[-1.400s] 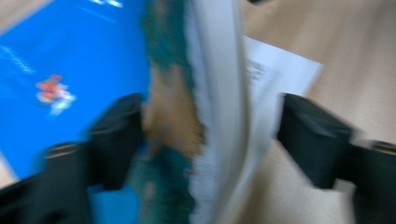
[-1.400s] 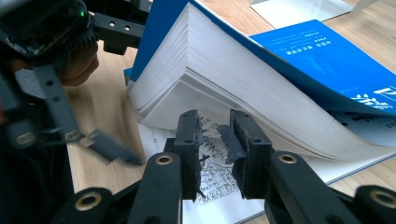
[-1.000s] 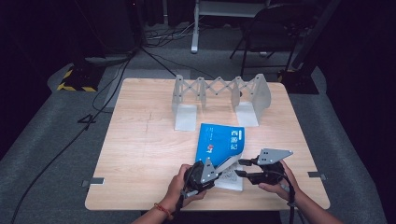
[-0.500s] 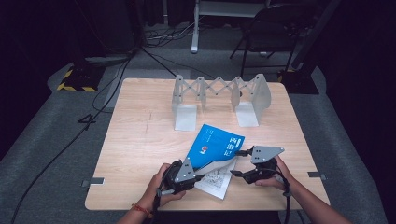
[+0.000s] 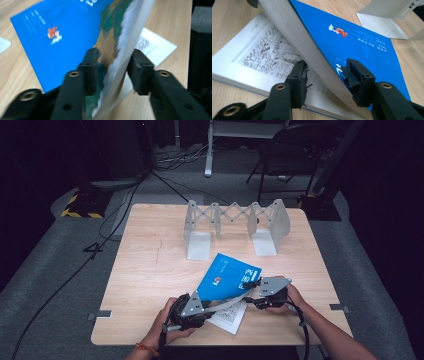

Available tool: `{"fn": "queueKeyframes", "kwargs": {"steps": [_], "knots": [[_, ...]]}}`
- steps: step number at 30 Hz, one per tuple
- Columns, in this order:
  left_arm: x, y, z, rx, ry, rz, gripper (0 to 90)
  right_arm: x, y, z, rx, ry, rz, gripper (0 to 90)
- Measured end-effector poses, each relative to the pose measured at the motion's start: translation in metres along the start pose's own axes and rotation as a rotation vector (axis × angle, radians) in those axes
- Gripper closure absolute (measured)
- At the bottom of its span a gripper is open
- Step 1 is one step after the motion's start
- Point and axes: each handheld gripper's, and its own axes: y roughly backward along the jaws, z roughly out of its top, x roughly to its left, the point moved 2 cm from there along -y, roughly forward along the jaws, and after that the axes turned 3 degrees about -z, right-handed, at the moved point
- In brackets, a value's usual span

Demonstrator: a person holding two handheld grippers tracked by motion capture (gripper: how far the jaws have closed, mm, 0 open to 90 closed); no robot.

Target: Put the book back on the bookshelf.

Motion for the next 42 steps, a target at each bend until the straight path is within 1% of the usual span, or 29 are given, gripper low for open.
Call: {"fn": "queueKeyframes", "kwargs": {"steps": [1, 2, 3, 4, 6, 7, 8, 9, 13, 15, 16, 19, 20, 23, 24, 26, 28, 30, 32, 33, 35, 36, 38, 39, 41, 42], "knots": [[0.0, 0.0, -0.002, 0.022, 0.004, 0.023, 54.1, 0.002, 0.0, 0.0, 0.004, 0.02, -0.003, 57.2], [0.001, 0.001, -0.005, 0.042, 0.011, 0.049, 49.2, 0.002, 0.0, 0.0, 0.003, 0.026, -0.008, 57.5], [0.002, 0.002, -0.009, 0.056, 0.013, 0.068, 48.8, 0.002, 0.001, 0.0, 0.001, 0.027, -0.012, 57.8], [0.004, 0.004, -0.012, 0.06, 0.02, 0.083, 47.9, 0.003, 0.001, 0.0, -0.001, 0.029, -0.016, 58.1], [0.007, 0.005, -0.017, 0.053, 0.025, 0.1, 47.4, 0.004, 0.002, 0.001, -0.005, 0.026, -0.025, 59.2], [0.008, 0.005, -0.017, 0.06, 0.009, 0.113, 47.2, 0.005, 0.002, 0.002, -0.004, 0.032, -0.024, 60.4], [0.01, 0.004, -0.017, 0.072, -0.017, 0.128, 47.2, 0.007, 0.002, 0.003, 0.001, 0.04, -0.024, 61.6], [0.011, 0.004, -0.017, 0.075, -0.022, 0.133, 48.5, 0.008, 0.003, 0.004, 0.001, 0.043, -0.024, 62.5], [0.025, 0.003, -0.016, 0.057, -0.012, 0.12, 53.9, 0.013, 0.007, 0.007, 0.003, 0.043, -0.037, 66.3], [0.033, 0.0, -0.013, 0.051, -0.014, 0.112, 55.6, 0.014, 0.01, 0.008, 0.002, 0.034, -0.044, 68.0], [0.036, -0.002, -0.012, 0.051, -0.022, 0.109, 55.8, 0.015, 0.012, 0.008, 0.003, 0.031, -0.05, 68.8], [0.045, -0.009, -0.006, 0.051, -0.036, 0.099, 56.1, 0.019, 0.017, 0.007, 0.014, 0.042, -0.078, 70.9], [0.048, -0.011, -0.004, 0.052, -0.044, 0.098, 56.2, 0.019, 0.019, 0.006, 0.015, 0.039, -0.08, 71.5], [0.058, -0.017, 0.002, 0.056, -0.044, 0.086, 56.3, 0.019, 0.022, 0.006, 0.024, 0.032, -0.102, 72.8], [0.058, -0.017, 0.002, 0.056, -0.044, 0.086, 56.2, 0.019, 0.022, 0.006, 0.024, 0.032, -0.102, 72.8], [0.065, -0.021, 0.005, 0.057, -0.039, 0.088, 56.0, 0.018, 0.022, 0.006, 0.029, 0.02, -0.117, 73.9], [0.067, -0.021, 0.007, 0.067, -0.033, 0.086, 55.5, 0.016, 0.022, 0.007, 0.031, 0.014, -0.123, 74.0], [0.063, -0.02, 0.007, 0.07, -0.025, 0.109, 55.0, 0.015, 0.022, 0.008, 0.036, 0.006, -0.117, 74.1], [0.057, -0.019, 0.01, 0.048, -0.008, 0.092, 51.3, 0.014, 0.022, 0.009, 0.042, 0.009, -0.11, 74.0], [0.052, -0.018, 0.013, 0.037, -0.011, 0.083, 49.8, 0.014, 0.022, 0.01, 0.045, 0.012, -0.108, 73.9], [0.043, -0.018, 0.022, 0.014, -0.025, 0.08, 44.4, 0.014, 0.022, 0.01, 0.048, 0.015, -0.103, 73.9], [0.04, -0.019, 0.026, 0.013, -0.027, 0.085, 42.8, 0.014, 0.021, 0.01, 0.052, 0.017, -0.101, 73.8], [0.03, -0.023, 0.038, 0.0, -0.049, 0.077, 38.7, 0.014, 0.021, 0.01, 0.054, 0.021, -0.1, 73.8], [0.025, -0.025, 0.045, -0.005, -0.067, 0.083, 38.3, 0.014, 0.021, 0.01, 0.054, 0.02, -0.1, 73.8], [0.017, -0.031, 0.052, -0.016, -0.086, 0.074, 38.3, 0.014, 0.021, 0.01, 0.054, 0.022, -0.099, 73.7], [0.013, -0.035, 0.056, -0.01, -0.106, 0.091, 39.7, 0.013, 0.021, 0.009, 0.05, 0.019, -0.097, 73.6]]}}
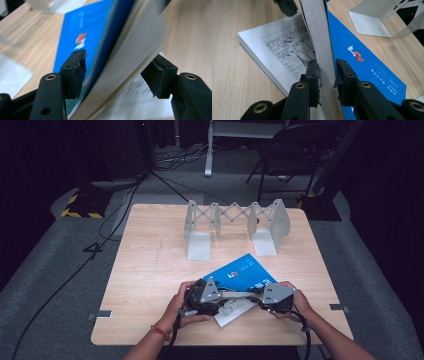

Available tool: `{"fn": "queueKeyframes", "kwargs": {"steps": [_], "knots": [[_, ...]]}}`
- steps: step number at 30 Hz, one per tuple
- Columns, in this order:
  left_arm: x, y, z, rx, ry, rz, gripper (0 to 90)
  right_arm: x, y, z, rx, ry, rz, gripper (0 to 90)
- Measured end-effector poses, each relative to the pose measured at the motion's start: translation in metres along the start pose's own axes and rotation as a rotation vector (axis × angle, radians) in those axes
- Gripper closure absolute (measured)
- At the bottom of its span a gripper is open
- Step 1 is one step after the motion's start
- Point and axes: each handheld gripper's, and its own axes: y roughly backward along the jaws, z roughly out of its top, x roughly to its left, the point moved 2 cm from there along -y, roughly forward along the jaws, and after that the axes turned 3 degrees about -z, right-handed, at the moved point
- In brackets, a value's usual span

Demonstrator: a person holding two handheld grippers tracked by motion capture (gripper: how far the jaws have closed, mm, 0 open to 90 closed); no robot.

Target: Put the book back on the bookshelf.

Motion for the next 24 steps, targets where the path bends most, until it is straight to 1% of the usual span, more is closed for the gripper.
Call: {"fn": "queueKeyframes", "kwargs": {"steps": [1, 2, 3, 4, 5, 7, 9, 10, 11, 12, 13, 14, 15, 16, 17, 18, 20, 22, 23, 24], "knots": [[-0.002, -0.003, 0.002, 0.002, -0.012, 0.005, 46.4, 0.0, 0.0, 0.0, -0.003, -0.003, 0.003, 73.3], [-0.002, -0.004, 0.002, -0.005, -0.015, 0.007, 53.6, 0.0, 0.0, -0.001, -0.004, -0.006, 0.004, 72.7], [-0.002, -0.004, 0.002, -0.005, -0.015, 0.007, 58.9, 0.0, 0.0, -0.001, -0.004, -0.009, 0.006, 72.4], [-0.002, -0.004, 0.001, -0.005, -0.016, -0.006, 58.9, 0.0, 0.0, -0.001, -0.004, -0.009, 0.006, 72.4], [-0.002, -0.003, 0.0, -0.009, -0.029, -0.026, 61.4, 0.0, -0.001, -0.001, -0.005, -0.011, 0.005, 71.6], [-0.002, -0.002, -0.004, -0.016, -0.035, -0.037, 65.8, -0.001, -0.001, -0.002, -0.022, -0.024, 0.006, 68.7], [-0.002, -0.001, -0.007, -0.03, -0.035, -0.039, 68.0, -0.002, -0.001, -0.003, -0.04, -0.04, 0.016, 64.9], [-0.001, -0.001, -0.008, -0.027, -0.036, -0.047, 68.8, -0.004, -0.001, -0.005, -0.056, -0.068, 0.025, 63.7], [0.0, -0.001, -0.009, -0.035, -0.03, -0.051, 69.5, -0.007, -0.001, -0.007, -0.062, -0.082, 0.04, 62.3], [0.001, 0.001, -0.01, -0.046, -0.022, -0.052, 70.0, -0.009, 0.0, -0.009, -0.065, -0.083, 0.032, 59.4], [0.002, 0.002, -0.011, -0.057, -0.009, -0.061, 70.6, -0.012, 0.001, -0.012, -0.065, -0.099, 0.01, 55.6], [0.005, 0.005, -0.012, -0.065, 0.003, -0.069, 70.7, -0.016, 0.002, -0.016, -0.064, -0.124, 0.001, 52.5], [0.007, 0.007, -0.014, -0.077, 0.009, -0.072, 71.0, -0.021, 0.004, -0.021, -0.066, -0.144, -0.001, 50.5], [0.008, 0.009, -0.016, -0.082, 0.02, -0.075, 71.1, -0.025, 0.006, -0.026, -0.062, -0.159, -0.015, 48.9], [0.009, 0.011, -0.018, -0.089, 0.026, -0.082, 71.1, -0.029, 0.007, -0.031, -0.049, -0.171, -0.023, 47.3], [0.01, 0.014, -0.02, -0.093, 0.031, -0.085, 71.1, -0.034, 0.008, -0.037, -0.041, -0.182, -0.024, 46.2], [0.012, 0.018, -0.025, -0.103, 0.039, -0.094, 71.0, -0.039, 0.007, -0.044, -0.048, -0.212, -0.015, 45.1], [0.012, 0.024, -0.029, -0.108, 0.048, -0.101, 70.9, -0.04, 0.006, -0.045, -0.045, -0.188, -0.008, 46.9], [0.013, 0.027, -0.031, -0.107, 0.048, -0.102, 70.8, -0.04, 0.005, -0.044, -0.046, -0.163, -0.002, 49.3], [0.014, 0.029, -0.034, -0.108, 0.054, -0.108, 70.7, -0.04, 0.004, -0.045, -0.061, -0.162, 0.011, 51.1]]}}
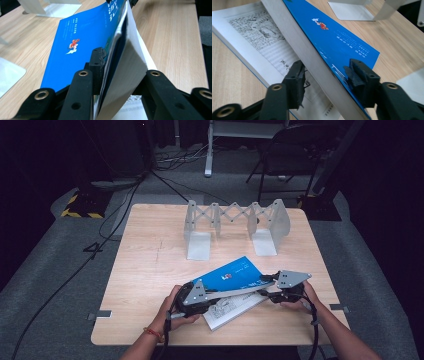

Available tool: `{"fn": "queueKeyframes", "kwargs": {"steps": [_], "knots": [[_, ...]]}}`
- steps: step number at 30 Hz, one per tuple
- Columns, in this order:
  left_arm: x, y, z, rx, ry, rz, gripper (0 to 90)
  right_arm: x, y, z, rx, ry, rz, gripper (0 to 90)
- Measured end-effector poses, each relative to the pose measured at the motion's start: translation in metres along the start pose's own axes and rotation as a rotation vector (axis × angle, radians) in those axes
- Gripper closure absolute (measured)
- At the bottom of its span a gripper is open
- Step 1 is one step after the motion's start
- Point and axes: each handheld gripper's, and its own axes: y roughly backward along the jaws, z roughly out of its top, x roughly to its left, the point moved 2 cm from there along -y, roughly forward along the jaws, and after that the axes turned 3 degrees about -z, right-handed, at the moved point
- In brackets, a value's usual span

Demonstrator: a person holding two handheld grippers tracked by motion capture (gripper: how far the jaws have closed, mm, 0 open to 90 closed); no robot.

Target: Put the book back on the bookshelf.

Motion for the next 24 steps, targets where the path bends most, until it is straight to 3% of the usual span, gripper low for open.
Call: {"fn": "queueKeyframes", "kwargs": {"steps": [4, 6, 8, 10, 12, 16, 17, 18, 19, 21, 23, 24], "knots": [[0.002, 0.008, -0.006, 0.008, 0.009, -0.015, 70.1, 0.003, -0.002, -0.001, -0.026, 0.007, 0.046, 56.2], [0.003, 0.011, -0.008, 0.023, 0.012, -0.011, 68.2, 0.011, -0.004, 0.002, -0.011, 0.065, 0.051, 63.4], [0.004, 0.015, -0.009, 0.024, 0.053, -0.002, 62.5, 0.017, -0.005, 0.005, -0.005, 0.098, 0.045, 66.1], [0.003, 0.017, -0.006, 0.033, 0.074, 0.013, 48.9, 0.02, -0.004, 0.01, -0.001, 0.117, 0.038, 67.7], [-0.002, 0.018, 0.0, 0.037, 0.068, 0.027, 41.6, 0.023, -0.004, 0.013, 0.005, 0.123, 0.031, 68.3], [-0.014, 0.014, 0.012, 0.074, 0.024, 0.049, 38.3, 0.03, -0.005, 0.017, 0.015, 0.148, 0.03, 69.8], [-0.016, 0.012, 0.013, 0.089, 0.022, 0.057, 38.4, 0.031, -0.005, 0.019, 0.015, 0.152, 0.028, 70.1], [-0.017, 0.01, 0.011, 0.122, 0.005, 0.091, 37.4, 0.033, -0.005, 0.021, 0.023, 0.161, 0.024, 70.6], [-0.017, 0.01, 0.011, 0.122, 0.005, 0.091, 39.2, 0.033, -0.005, 0.021, 0.023, 0.161, 0.024, 70.6], [-0.015, 0.01, 0.007, 0.127, 0.032, 0.108, 40.0, 0.035, -0.005, 0.023, 0.029, 0.163, 0.017, 70.8], [-0.012, 0.012, 0.003, 0.131, 0.025, 0.134, 50.6, 0.037, -0.005, 0.026, 0.029, 0.163, 0.021, 71.0], [-0.01, 0.014, 0.002, 0.132, 0.02, 0.124, 57.6, 0.038, -0.005, 0.027, 0.032, 0.164, 0.025, 71.0]]}}
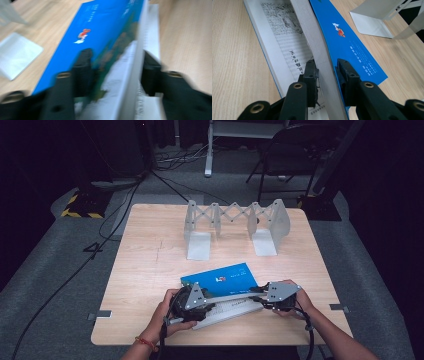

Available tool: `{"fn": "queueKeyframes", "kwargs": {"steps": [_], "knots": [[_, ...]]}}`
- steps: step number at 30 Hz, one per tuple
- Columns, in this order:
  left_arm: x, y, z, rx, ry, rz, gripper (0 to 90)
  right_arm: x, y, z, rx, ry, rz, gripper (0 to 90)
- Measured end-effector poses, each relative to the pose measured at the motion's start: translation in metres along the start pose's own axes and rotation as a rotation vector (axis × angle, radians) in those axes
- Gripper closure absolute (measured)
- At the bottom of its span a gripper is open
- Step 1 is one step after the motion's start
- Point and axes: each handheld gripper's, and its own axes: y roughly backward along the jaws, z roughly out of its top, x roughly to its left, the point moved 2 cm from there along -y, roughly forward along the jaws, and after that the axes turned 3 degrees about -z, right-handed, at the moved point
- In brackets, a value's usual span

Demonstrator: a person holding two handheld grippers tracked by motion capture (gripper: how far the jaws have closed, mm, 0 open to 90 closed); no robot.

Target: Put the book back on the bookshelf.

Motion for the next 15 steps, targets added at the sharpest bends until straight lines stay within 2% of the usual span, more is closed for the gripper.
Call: {"fn": "queueKeyframes", "kwargs": {"steps": [2, 3, 5, 7, 8, 10, 12, 13, 14, 15], "knots": [[0.002, 0.002, -0.003, 0.004, -0.037, 0.0, 62.0, 0.001, -0.001, 0.002, -0.006, 0.003, 0.001, 71.0], [0.003, 0.002, -0.005, 0.0, -0.042, -0.009, 63.7, 0.002, -0.001, 0.003, -0.011, 0.007, -0.002, 70.7], [0.007, 0.003, -0.012, -0.022, -0.024, -0.035, 65.7, 0.001, -0.003, 0.003, -0.034, -0.008, 0.013, 67.6], [0.009, 0.002, -0.018, -0.028, -0.013, -0.062, 66.9, -0.003, -0.006, -0.001, -0.077, -0.048, 0.037, 60.8], [0.009, 0.002, -0.018, -0.028, -0.013, -0.062, 67.3, -0.005, -0.008, -0.004, -0.075, -0.057, 0.036, 58.5], [0.014, 0.005, -0.023, -0.052, 0.005, -0.075, 67.4, -0.011, -0.011, -0.011, -0.062, -0.074, 0.028, 58.2], [0.017, 0.006, -0.026, -0.061, 0.019, -0.083, 67.4, -0.013, -0.011, -0.013, -0.074, -0.086, 0.039, 59.5], [0.019, 0.007, -0.027, -0.066, 0.025, -0.09, 67.4, -0.014, -0.011, -0.012, -0.099, -0.077, 0.045, 63.7], [0.021, 0.008, -0.028, -0.068, 0.024, -0.093, 67.4, -0.014, -0.011, -0.012, -0.099, -0.077, 0.045, 63.7], [0.023, 0.009, -0.029, -0.065, 0.027, -0.095, 67.3, -0.013, -0.012, -0.01, -0.094, -0.056, 0.047, 65.6]]}}
